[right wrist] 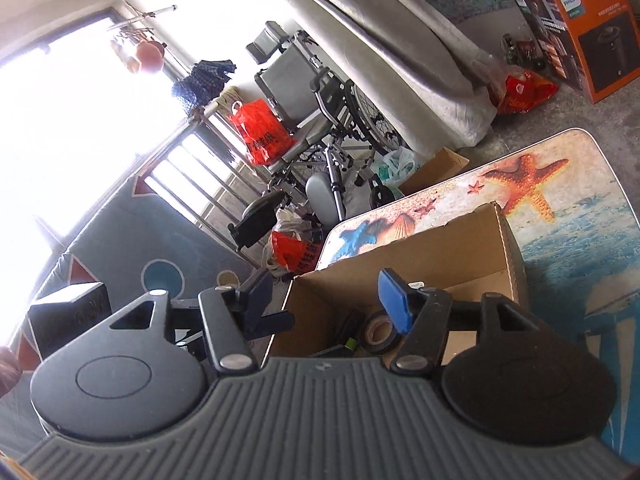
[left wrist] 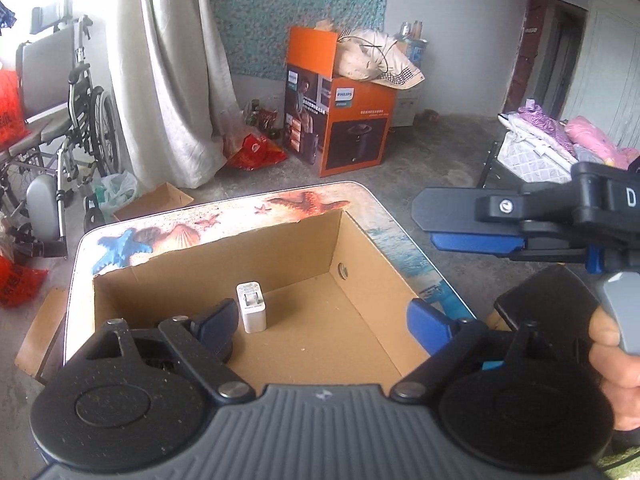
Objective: Organize rigid objects
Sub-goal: 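Move the right tool to the gold-lidded jar, then grasp the gold-lidded jar by its lid with the right tool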
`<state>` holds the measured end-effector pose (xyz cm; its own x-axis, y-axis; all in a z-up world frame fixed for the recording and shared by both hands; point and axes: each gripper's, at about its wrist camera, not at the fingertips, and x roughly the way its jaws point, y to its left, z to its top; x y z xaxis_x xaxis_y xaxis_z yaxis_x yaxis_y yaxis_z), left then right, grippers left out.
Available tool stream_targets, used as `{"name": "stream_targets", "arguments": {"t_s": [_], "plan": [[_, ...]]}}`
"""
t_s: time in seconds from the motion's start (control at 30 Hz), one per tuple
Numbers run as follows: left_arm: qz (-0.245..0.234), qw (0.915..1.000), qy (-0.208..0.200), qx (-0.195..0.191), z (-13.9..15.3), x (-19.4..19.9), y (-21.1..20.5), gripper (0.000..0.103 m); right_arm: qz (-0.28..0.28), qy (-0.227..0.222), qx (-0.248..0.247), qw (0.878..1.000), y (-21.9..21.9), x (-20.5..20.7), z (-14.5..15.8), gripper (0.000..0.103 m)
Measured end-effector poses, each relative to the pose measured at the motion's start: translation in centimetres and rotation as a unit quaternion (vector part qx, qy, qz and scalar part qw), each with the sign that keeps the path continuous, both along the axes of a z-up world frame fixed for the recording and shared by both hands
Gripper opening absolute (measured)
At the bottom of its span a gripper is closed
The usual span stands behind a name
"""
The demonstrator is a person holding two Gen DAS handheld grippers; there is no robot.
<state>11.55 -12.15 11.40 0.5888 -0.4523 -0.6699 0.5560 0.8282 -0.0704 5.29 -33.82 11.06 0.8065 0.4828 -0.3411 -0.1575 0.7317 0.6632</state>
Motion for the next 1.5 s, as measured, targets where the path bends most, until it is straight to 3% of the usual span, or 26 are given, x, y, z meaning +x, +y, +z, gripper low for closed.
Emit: {"name": "stream_targets", "arguments": {"t_s": [0.1, 0.23, 0.37, 0.47, 0.63, 0.77, 0.87, 1.1, 1.3, 1.5], "plan": [[0.011, 0.9994, -0.019, -0.028, 0.1, -3.8, 1.5, 0.099, -0.015, -0.015, -0.006, 1.0, -0.1, -4.7, -0.5, 0.077], [0.033, 0.9978, -0.022, -0.053, -1.3, -7.7, 3.3, 0.102, -0.016, -0.004, -0.015, 1.0, 0.6, -9.0, -2.8, 0.078], [0.029, 0.9968, -0.001, -0.074, -4.9, -10.4, 5.2, 0.102, -0.005, 0.018, -0.027, 0.999, 2.3, -11.3, -6.4, 0.078], [0.051, 0.9958, 0.003, -0.076, -8.0, -11.6, 6.1, 0.102, -0.003, 0.045, -0.022, 0.999, 3.3, -11.6, -9.2, 0.078], [0.066, 0.997, 0.001, -0.042, -12.0, -12.7, 6.1, 0.102, 0.025, 0.082, -0.015, 0.996, 5.9, -10.3, -12.9, 0.075], [0.074, 0.9962, -0.037, 0.025, -14.4, -13.2, 4.8, 0.102, 0.047, 0.099, -0.017, 0.994, 7.2, -8.4, -14.3, 0.068], [0.062, 0.9952, -0.055, 0.053, -15.6, -13.2, 3.8, 0.101, 0.057, 0.11, -0.02, 0.992, 8.0, -6.8, -15.0, 0.061], [0.066, 0.9955, -0.034, 0.06, -17.6, -11.6, 3.3, 0.083, 0.078, 0.128, -0.017, 0.988, 9.1, -3.7, -16.5, 0.047], [0.068, 0.994, -0.037, 0.078, -18.7, -10.8, 2.6, 0.082, 0.098, 0.145, -0.035, 0.984, 10.7, -1.0, -17.9, 0.042], [0.07, 0.9948, -0.032, 0.067, -18.7, -10.2, 2.2, 0.081, 0.108, 0.153, -0.035, 0.982, 11.0, 0.3, -18.5, 0.043]]}}
